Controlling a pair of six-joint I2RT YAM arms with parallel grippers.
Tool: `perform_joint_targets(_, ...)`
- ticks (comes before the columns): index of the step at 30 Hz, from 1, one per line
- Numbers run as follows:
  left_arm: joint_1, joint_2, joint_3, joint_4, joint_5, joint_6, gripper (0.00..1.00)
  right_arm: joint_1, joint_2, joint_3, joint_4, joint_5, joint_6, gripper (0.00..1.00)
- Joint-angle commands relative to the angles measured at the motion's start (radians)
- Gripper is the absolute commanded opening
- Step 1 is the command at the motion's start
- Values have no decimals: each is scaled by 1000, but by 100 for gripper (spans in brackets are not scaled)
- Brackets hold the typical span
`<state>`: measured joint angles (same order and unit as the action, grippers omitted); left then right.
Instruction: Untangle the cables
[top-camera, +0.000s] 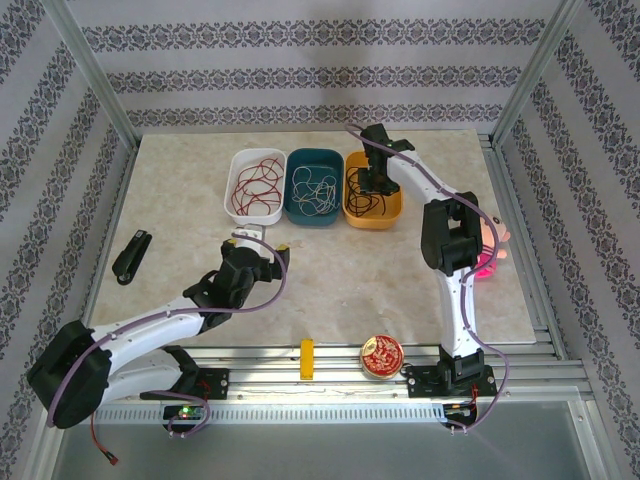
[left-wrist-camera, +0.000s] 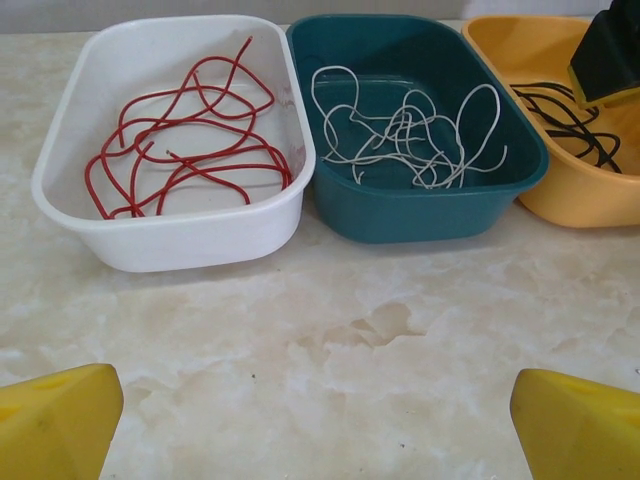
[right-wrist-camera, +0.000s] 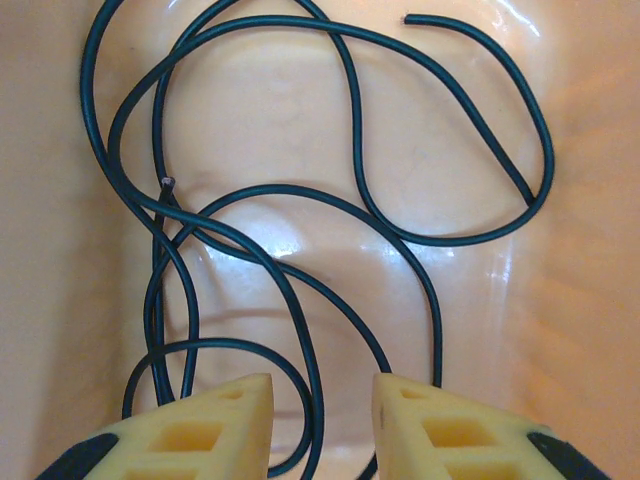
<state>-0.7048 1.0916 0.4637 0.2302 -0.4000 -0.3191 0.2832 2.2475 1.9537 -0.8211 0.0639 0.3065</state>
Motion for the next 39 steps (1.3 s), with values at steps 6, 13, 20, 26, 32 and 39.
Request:
perform_joint_targets(6, 42, -133, 127, -240, -106, 43, 99, -6, -328, -191, 59, 37, -12, 40)
perform_joint_targets(13, 109, -249, 172, -376, -147, 103, 99, -9, -620, -490, 184, 73, 7, 51)
perform_joint_targets(20, 227, -330, 133, -436, -161, 117, 99, -28, -933, -844, 345, 142, 18, 68)
perform_joint_targets(26, 309, -345, 52, -369, -203, 135, 99, -76, -1169, -1111, 492, 214, 23, 98)
perform_joint_targets(32, 376, -341, -78, -132, -212, 172, 99, -126, -1272, -1278, 588, 302, 17, 98)
perform_joint_targets(39, 520, -251, -120, 17, -88, 228, 99, -141, -1287, -1401, 758, 352, -55, 98)
